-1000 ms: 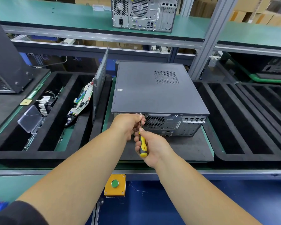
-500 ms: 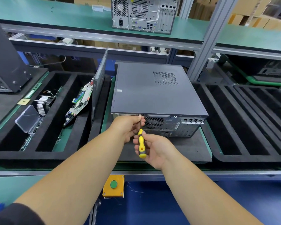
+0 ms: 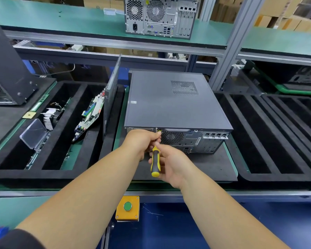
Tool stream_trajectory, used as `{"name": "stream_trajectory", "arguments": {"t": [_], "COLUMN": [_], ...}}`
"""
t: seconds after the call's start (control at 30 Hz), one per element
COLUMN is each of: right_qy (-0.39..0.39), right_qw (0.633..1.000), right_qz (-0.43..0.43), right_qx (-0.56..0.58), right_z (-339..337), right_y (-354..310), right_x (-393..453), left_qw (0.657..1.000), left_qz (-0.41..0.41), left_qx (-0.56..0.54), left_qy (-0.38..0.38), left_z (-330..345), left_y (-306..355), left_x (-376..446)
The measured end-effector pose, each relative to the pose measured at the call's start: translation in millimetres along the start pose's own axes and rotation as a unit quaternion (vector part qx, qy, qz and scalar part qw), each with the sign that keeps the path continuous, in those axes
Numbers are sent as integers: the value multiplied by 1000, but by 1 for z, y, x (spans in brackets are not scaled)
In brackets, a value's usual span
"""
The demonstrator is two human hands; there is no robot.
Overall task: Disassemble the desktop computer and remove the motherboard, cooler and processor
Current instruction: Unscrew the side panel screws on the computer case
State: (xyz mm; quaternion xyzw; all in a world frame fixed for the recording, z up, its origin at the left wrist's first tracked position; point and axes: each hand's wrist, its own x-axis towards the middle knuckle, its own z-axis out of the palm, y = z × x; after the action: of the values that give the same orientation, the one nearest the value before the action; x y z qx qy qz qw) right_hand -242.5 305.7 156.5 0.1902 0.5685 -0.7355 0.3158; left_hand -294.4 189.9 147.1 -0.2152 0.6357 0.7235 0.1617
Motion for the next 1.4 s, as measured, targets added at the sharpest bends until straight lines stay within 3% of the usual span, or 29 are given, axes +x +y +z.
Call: {"name": "stream_trajectory", "arguments": {"t": [0.13,0.4,0.67,1.03,1.13,1.3,1.4], "right_qy": [-44,16,-78,42,29,-63,-61], "right_qw": [998,996,995,972,976,991,991], "right_qz": [20,-7,28,-56,-48,2,-2], "right_qx": [-29,-91,-55,-224,-211,-116,-120], "right_z": [-13,-8,-17,-8,-6,-15,-18], "right_y": [-5,-3,-10,-3,-2,-14,-14], "right_x": [-5,0,-8,7,8,-1,-3], "left_qw": [1000,999,999,999,1000,1000,1000], "left_qz": [6,11,-21,-24,-20,-3,6], "left_qx": [6,-34,-30,20,14,-4,-8], "left_qy": [9,-11,-23,-11,1,16,12], "left_z": [2,5,4,-3,-1,1,2], "left_y": [-2,2,2,5,3,1,1], "left_x": [-2,-7,-8,-6,-5,-4,-5]}}
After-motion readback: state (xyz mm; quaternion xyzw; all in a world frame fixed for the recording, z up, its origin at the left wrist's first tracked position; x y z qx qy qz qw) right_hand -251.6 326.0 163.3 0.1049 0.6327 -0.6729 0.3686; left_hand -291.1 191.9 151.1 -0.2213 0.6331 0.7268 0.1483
